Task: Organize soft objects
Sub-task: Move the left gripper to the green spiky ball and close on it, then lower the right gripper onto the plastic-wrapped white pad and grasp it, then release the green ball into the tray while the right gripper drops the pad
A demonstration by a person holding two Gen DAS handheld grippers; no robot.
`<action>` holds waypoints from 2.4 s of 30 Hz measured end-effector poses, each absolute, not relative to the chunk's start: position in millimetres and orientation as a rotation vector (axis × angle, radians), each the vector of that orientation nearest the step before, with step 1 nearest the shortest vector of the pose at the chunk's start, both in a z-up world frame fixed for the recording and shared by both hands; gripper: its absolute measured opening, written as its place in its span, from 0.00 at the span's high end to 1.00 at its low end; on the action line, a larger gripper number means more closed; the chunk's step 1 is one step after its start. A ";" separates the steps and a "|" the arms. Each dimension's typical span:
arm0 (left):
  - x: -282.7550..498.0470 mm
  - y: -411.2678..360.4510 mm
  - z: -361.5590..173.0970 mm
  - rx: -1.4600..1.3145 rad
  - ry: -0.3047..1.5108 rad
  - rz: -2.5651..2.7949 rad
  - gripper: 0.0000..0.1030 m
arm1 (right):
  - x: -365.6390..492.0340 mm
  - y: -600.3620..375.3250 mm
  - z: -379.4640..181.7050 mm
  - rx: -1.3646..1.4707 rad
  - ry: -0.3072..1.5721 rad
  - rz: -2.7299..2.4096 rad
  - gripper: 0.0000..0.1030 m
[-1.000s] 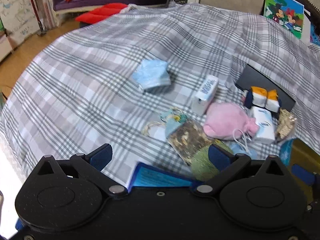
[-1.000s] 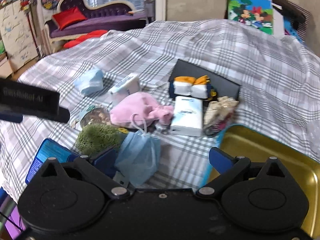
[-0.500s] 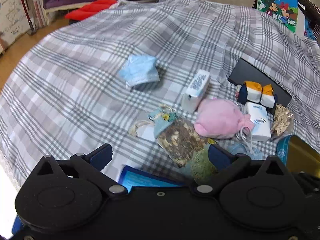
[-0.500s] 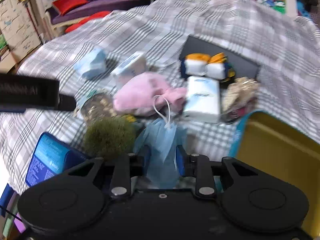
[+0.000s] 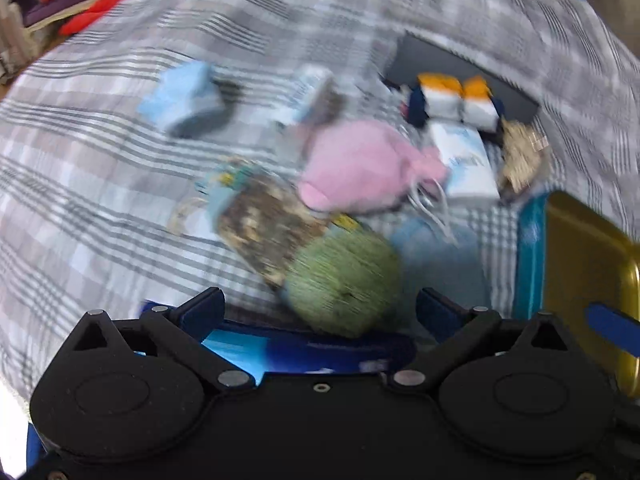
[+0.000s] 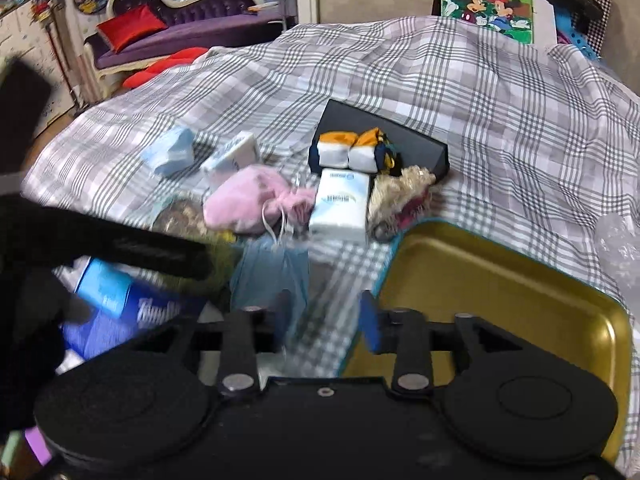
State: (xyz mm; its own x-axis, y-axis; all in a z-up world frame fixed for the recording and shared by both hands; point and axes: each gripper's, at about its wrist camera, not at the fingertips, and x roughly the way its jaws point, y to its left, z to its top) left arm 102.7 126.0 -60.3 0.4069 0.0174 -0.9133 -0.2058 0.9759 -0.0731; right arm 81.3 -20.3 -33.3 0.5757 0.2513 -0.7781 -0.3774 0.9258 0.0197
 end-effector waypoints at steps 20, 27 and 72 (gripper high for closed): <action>82.9 147.3 -35.8 -0.272 1.056 0.066 0.52 | 18.0 -2.6 -103.6 -0.183 1.125 0.457 0.28; 79.5 150.1 -36.7 -0.259 1.059 0.097 0.51 | 18.8 6.2 -116.3 -0.135 1.146 0.468 0.68; 59.0 89.1 49.9 -0.270 0.893 -0.015 0.58 | 34.9 -109.0 -2.6 -0.010 0.856 0.201 0.78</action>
State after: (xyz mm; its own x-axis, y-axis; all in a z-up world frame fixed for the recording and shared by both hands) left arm 59.0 89.1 49.9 0.6294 -0.1251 -0.7669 -0.0986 0.9661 -0.2385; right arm 34.9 -109.0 -2.6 0.6379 0.1723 -0.7506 -0.1803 0.9810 0.0720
